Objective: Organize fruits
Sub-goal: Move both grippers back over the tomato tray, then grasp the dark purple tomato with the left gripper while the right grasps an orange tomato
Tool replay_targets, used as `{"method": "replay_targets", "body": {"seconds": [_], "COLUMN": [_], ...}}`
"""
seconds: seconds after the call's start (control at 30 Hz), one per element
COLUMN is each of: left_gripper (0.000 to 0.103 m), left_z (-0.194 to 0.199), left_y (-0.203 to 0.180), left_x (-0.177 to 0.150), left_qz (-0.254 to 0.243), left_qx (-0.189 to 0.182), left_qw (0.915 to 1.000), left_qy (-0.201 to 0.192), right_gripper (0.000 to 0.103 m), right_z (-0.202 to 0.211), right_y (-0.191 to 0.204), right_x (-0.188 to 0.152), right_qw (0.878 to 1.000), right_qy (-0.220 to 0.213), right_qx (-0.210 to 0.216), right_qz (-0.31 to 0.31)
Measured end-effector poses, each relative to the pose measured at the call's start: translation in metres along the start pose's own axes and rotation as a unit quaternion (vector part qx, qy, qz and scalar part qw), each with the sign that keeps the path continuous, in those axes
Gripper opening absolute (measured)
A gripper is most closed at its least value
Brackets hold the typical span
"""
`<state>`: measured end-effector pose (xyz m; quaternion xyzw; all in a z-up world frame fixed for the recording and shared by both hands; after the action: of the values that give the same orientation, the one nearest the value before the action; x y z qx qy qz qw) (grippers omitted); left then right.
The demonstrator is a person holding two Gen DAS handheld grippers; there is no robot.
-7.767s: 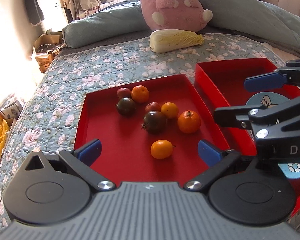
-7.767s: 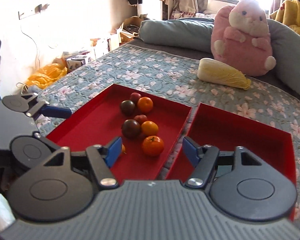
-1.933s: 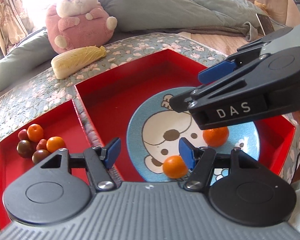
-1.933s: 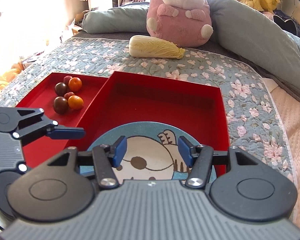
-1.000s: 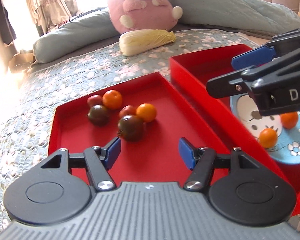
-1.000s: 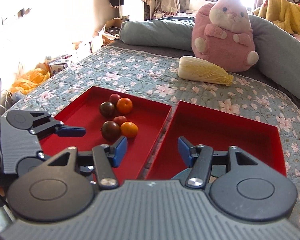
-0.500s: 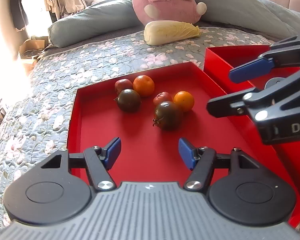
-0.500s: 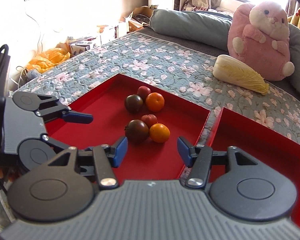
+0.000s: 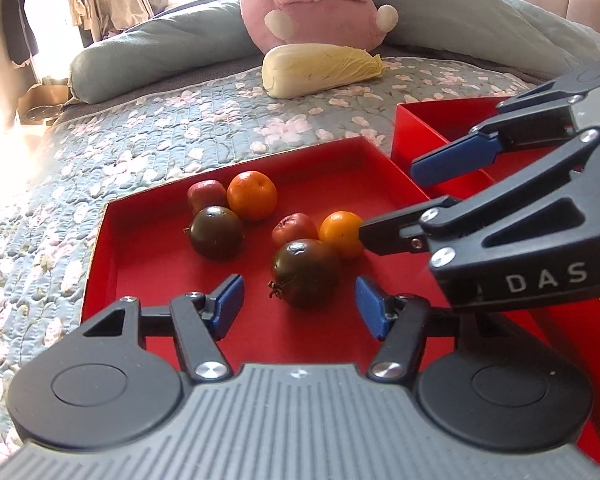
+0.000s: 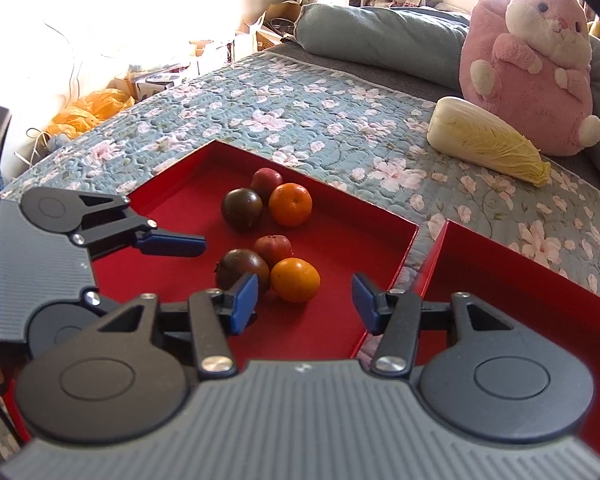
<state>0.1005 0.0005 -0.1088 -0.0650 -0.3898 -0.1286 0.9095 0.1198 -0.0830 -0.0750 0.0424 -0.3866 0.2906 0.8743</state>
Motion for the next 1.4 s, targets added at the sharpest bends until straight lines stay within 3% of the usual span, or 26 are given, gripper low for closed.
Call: {"method": "replay_targets", "body": {"seconds": [0.17,0.7,1.17,1.4], "left_gripper": [0.046,0.045,0.045,0.045], "left_z": [-0.013,0.004,0.004,0.005], "left_y": [0.0,0.015,0.013,0.012], "left_x": [0.001,-0.015,-0.016,-0.016], "left_qz": [0.003,0.004,0.004,0.004], "left_qx": [-0.01,-0.024,-0.022,-0.017], "left_qw": [0.9999,0.9994,0.9995,0.9996], "left_qy": [0.009,0.024,0.022,0.023], "right_gripper": [0.055,0.05,0.038,0.038], "right_z": [-0.002,-0.033,-0.047,-0.041], "right_y": [-0.001,0.018,0.013,0.016], "right_x": [-0.004,-0.003,-0.003,-0.001], "right_qw": [1.0,0.999,0.997,0.998], "right_qy": [0.0,0.031,0.066,0.054], "right_qx": [0.008,0.036,0.002,-0.002], "right_qz": [0.004,0.017,0.027,0.038]}}
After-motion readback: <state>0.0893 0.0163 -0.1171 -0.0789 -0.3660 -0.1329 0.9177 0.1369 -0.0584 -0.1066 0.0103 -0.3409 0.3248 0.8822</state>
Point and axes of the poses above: each gripper's, at about its wrist camera, not at the fingertips, and z roughly against the way its jaws point, y to its left, x to its top, the point moved 6 cm from there along -z, roughly the way its jaws point, and after that the axes turned 8 degrees about z, right-handed, at the moved point
